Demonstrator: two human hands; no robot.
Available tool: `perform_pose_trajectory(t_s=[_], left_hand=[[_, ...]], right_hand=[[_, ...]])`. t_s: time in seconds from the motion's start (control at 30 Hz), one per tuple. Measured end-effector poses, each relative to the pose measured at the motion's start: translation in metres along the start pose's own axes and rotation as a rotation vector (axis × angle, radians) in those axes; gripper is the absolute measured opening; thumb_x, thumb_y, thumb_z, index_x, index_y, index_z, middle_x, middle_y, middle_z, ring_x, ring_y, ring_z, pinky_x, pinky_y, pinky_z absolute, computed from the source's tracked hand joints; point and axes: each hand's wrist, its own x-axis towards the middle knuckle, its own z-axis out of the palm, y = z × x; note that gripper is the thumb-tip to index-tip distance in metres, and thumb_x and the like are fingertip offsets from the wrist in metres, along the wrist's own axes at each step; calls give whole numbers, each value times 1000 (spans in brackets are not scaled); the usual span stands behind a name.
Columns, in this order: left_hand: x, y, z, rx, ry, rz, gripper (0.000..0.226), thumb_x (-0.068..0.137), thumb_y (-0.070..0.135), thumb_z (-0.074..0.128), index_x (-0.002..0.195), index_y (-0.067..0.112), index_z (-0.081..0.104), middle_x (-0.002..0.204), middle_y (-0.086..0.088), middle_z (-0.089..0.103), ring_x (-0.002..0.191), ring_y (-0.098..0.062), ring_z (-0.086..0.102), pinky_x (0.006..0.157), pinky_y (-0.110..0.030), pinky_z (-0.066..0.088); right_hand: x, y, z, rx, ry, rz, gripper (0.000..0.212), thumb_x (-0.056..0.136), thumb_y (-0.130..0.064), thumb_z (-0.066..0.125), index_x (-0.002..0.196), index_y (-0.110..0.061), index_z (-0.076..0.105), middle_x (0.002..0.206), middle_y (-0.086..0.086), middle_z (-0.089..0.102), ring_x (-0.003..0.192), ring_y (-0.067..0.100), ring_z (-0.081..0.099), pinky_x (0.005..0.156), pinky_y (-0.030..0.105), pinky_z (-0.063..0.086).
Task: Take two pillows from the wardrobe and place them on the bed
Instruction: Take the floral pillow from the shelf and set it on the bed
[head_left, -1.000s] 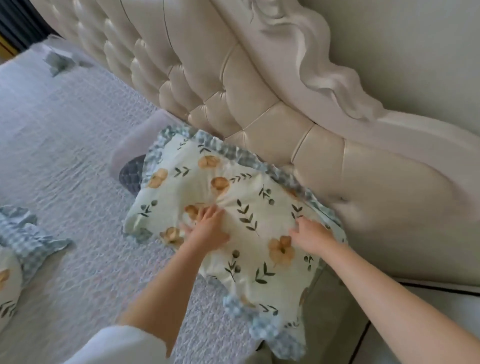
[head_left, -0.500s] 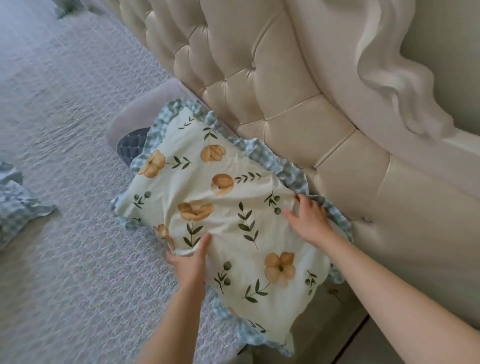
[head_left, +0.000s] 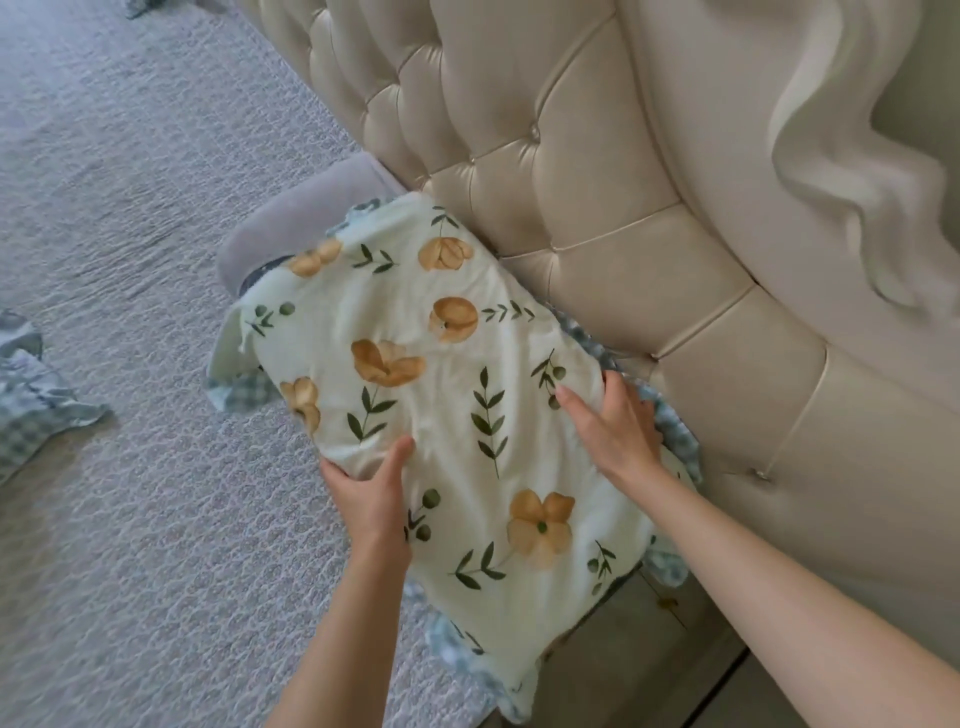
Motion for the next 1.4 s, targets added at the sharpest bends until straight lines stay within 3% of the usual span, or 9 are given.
perform_pose_trajectory(t_s=[0.17,0.27,0.37,0.5,0.63,0.83,1.0,1.23,1.4], left_hand=[[31,32,18,107,-114,67,99,64,37,82,147,34,30,147,-5,45,130,-32,48,104,-58,43],[29,17,20,205,-143,-6,103,76,45,78,153,40,11,160,-5,26,140,-35,34,109,-60,34],[8,-9,15,230,-199,-132,120,66,60,79,151,47,-6,164,-4,13,143,-38,28,110,-63,32],[-13,-29,6,228,-282,-214,137,51,62,86,151,45,-7,161,-2,21,139,-35,35,108,-62,36],[-11,-24,13,161,-245,-188,129,55,55,87,152,43,3,156,-3,32,135,-33,42,106,-58,40],[-20,-30,13,266,-185,-91,120,69,53,81,155,31,1,159,-7,28,141,-33,34,113,-54,33],[-44,-53,8,357,-214,-132,113,80,61,67,154,30,-12,161,-9,24,143,-35,31,115,-53,30],[-98,-78,2,250,-165,-184,91,87,53,64,156,26,11,155,-6,34,137,-31,41,110,-51,38],[-130,-95,-27,160,-44,-244,42,94,18,62,135,12,55,125,-8,65,108,-26,64,92,-46,54]], right_hand=[[26,-24,-6,96,67,-75,69,73,-52,56,136,-29,39,133,7,48,125,31,42,105,54,34],[32,-21,-2,33,-30,-109,72,83,-41,59,147,-28,27,144,10,37,132,32,36,109,51,31],[30,-10,2,-168,-65,-135,75,89,-46,53,150,-27,15,153,9,28,138,34,30,110,53,29],[35,-18,-4,-202,-46,-112,69,89,-45,54,147,-24,23,146,15,37,130,39,39,106,50,35],[39,-33,-14,-167,0,-209,69,87,-38,57,148,-26,26,147,7,43,131,31,42,106,42,36],[26,-10,-17,-377,-202,-248,89,88,-41,56,152,-27,-4,160,6,10,142,34,21,115,48,22],[11,4,-14,-514,-158,-259,90,91,-45,49,150,-24,-14,160,11,2,142,37,17,113,51,23],[-9,19,-35,-568,-274,-310,92,89,-26,55,151,-16,-12,160,14,-4,145,36,10,117,46,17],[-38,29,-49,-518,-330,-409,78,93,-25,49,152,-14,-1,161,9,4,146,31,12,115,44,18]])
